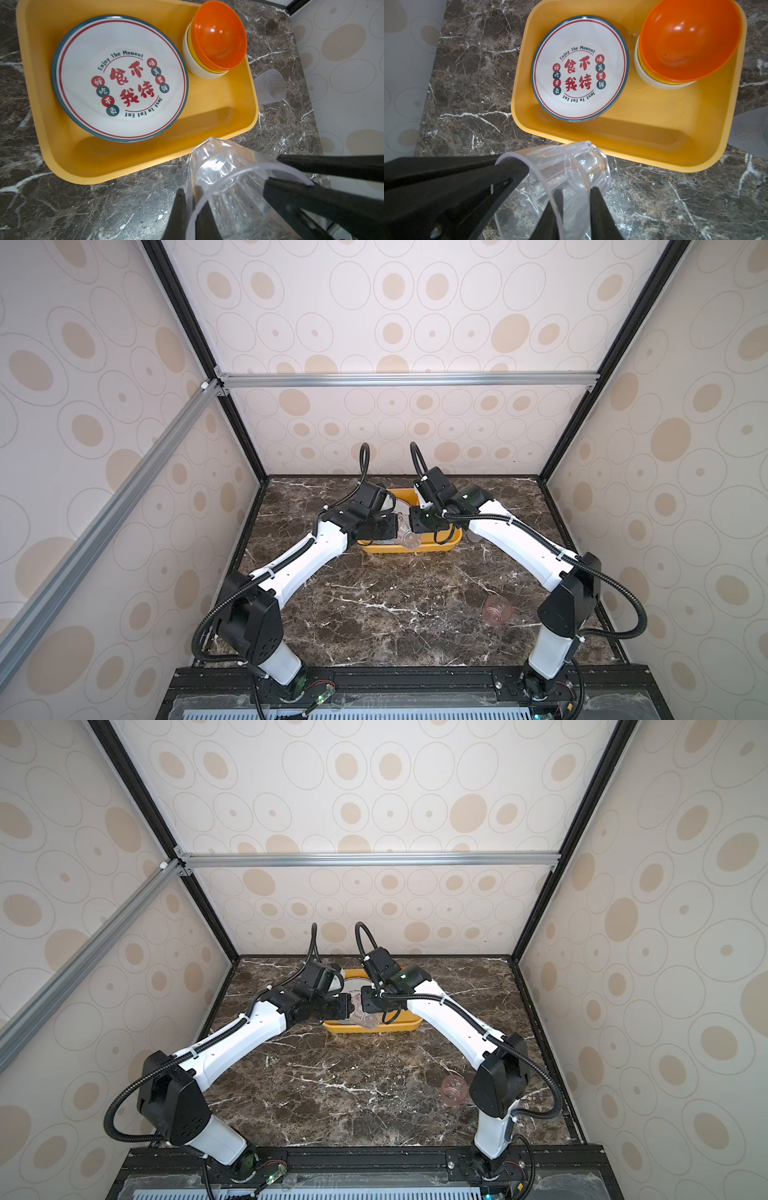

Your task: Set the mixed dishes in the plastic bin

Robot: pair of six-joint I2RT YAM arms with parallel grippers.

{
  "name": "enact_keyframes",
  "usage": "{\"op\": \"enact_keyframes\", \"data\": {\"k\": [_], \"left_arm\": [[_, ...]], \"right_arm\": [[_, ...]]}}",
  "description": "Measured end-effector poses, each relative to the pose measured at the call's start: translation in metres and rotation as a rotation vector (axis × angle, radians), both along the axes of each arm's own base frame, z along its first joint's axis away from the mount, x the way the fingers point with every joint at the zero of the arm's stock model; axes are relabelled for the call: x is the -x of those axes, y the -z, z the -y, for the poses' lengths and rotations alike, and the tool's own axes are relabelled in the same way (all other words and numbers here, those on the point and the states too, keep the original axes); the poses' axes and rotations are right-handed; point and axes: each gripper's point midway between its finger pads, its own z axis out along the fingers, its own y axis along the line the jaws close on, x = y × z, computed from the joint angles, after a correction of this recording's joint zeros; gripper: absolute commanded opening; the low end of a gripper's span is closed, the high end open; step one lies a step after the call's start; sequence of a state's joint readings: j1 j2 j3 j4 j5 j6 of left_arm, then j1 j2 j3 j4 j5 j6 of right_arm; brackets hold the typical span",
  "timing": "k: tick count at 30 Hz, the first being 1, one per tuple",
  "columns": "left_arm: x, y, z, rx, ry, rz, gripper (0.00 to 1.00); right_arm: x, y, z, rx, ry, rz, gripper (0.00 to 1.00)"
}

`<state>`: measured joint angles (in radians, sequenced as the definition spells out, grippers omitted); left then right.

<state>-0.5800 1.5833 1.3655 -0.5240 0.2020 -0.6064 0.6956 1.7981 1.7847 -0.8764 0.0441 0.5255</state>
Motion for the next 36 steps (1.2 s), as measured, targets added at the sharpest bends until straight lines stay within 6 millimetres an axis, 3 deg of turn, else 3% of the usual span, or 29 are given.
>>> {"op": "enact_keyframes", "data": {"k": [9, 19, 27, 36], "left_arm": [[-0.01, -0.027, 0.015, 0.102, 0.004, 0.049, 0.26], [-0.012, -0.034, 0.021, 0.161, -0.012, 0.047, 0.47], [-0.005, -0.026, 0.006, 0.166, -0.049, 0.032, 0.52], [0.007, -0.027, -0.011, 0.199, -0.077, 0.055, 0.57]], "right_arm": [[-0.008, 0.005, 0.019, 0.057, 0.062, 0.006, 0.04], [-0.032, 0.004, 0.053, 0.07, 0.153, 0.022, 0.01], [-0.051, 0.004, 0.087, 0.083, 0.229, 0.024, 0.0], [-0.062, 0.008, 0.112, 0.093, 0.278, 0.018, 0.0]]}}
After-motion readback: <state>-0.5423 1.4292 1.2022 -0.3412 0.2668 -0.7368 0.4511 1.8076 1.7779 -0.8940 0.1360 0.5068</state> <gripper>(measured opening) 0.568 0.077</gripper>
